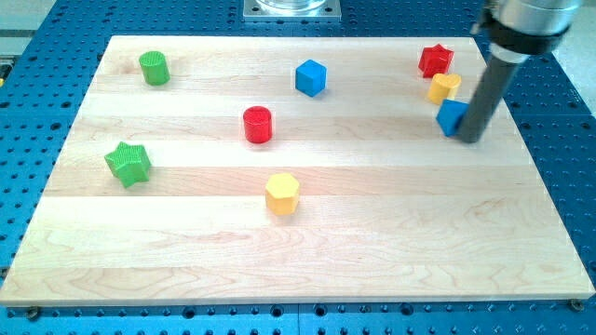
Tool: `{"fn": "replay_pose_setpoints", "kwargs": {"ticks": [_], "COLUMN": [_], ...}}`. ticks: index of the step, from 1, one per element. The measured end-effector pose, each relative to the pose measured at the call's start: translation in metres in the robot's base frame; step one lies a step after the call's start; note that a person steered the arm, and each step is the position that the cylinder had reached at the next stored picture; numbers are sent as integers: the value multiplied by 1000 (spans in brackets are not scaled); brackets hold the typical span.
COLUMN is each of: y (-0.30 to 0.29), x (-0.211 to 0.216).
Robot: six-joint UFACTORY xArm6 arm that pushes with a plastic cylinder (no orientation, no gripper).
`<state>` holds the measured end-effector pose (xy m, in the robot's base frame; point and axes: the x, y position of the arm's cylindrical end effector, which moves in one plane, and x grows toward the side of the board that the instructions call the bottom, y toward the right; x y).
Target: Push the hexagon to the bottom of the triangle
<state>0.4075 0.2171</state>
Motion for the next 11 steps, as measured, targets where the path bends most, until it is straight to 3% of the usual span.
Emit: {"fn": "replay_pose_setpoints", "kwargs": {"ticks": [1, 2, 3, 4, 5, 6, 7, 8, 11], "y": [-17, -137, -266, -298, -228, -135, -157, -141, -32], "x": [44, 130, 179, 135, 86, 85, 99, 73, 51]}}
